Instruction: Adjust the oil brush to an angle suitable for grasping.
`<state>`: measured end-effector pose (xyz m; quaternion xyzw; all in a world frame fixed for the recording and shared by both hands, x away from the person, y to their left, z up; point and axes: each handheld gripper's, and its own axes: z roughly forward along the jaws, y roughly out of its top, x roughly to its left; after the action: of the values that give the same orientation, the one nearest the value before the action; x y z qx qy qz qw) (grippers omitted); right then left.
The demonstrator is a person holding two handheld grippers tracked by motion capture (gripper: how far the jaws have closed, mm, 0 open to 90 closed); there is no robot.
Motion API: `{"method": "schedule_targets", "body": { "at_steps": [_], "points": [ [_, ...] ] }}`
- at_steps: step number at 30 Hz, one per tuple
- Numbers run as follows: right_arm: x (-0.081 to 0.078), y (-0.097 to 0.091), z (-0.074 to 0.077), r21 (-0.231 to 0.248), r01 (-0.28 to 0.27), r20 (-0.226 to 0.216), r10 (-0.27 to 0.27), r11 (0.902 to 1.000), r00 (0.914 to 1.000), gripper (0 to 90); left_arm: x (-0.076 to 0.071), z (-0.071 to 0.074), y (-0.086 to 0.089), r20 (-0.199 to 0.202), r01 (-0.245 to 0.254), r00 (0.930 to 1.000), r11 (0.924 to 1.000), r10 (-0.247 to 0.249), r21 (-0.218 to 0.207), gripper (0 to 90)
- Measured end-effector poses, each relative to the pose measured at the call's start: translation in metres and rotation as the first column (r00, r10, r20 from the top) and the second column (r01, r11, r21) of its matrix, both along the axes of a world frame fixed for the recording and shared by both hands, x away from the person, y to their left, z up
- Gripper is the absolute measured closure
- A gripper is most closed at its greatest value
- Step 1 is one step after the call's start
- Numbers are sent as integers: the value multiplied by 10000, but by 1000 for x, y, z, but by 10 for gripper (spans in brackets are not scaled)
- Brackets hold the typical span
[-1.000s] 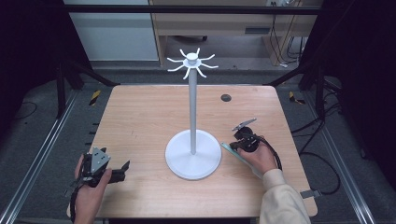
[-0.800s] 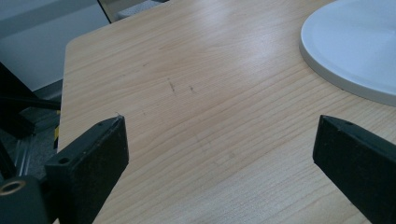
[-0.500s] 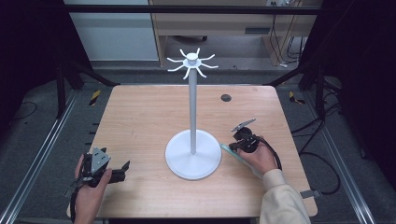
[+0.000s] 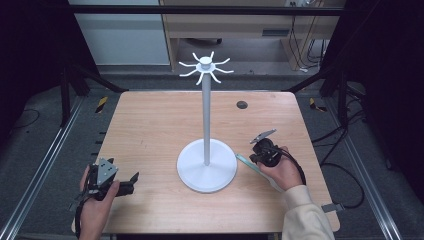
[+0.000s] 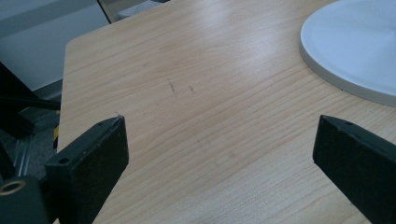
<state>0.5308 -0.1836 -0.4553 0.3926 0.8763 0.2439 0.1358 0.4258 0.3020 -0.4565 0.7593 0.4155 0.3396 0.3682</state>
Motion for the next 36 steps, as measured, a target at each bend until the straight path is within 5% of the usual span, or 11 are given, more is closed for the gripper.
{"method": "schedule_targets", "body": {
  "at_steps": [9,19,36],
  "points": [
    [-6,-10,7,-569,-336,-646,300,9978,9975,777,0,0,-1,-33,0,10000,10000,1,57,31],
    [-4,-8,7,-1407,-1026,-1373,833,9847,9870,734,0,-1,-1,-50,30,10000,10000,-29,79,32],
    [0,-5,-6,-1628,-1407,-2262,1018,9766,9687,750,0,-1,-1,-65,50,10000,9999,-49,96,33]
  ]
}}
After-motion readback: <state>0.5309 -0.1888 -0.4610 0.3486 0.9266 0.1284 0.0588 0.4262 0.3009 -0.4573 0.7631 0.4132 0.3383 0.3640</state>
